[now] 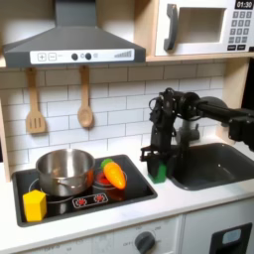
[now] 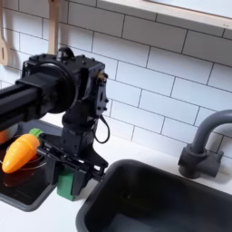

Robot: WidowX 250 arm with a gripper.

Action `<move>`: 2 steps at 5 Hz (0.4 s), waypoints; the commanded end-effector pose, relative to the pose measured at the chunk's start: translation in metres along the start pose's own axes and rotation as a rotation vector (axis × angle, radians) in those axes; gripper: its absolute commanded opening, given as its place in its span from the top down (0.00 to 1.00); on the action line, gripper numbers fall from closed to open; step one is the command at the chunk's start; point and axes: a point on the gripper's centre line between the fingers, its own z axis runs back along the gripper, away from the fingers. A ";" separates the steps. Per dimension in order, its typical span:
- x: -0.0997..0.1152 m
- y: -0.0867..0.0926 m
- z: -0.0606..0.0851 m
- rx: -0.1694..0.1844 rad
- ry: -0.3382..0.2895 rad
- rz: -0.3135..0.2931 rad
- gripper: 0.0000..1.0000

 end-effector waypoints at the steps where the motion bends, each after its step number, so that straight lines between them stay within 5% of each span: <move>1: 0.000 -0.001 0.007 -0.016 -0.009 -0.020 0.00; 2: -0.002 -0.001 0.010 -0.031 -0.004 -0.023 0.00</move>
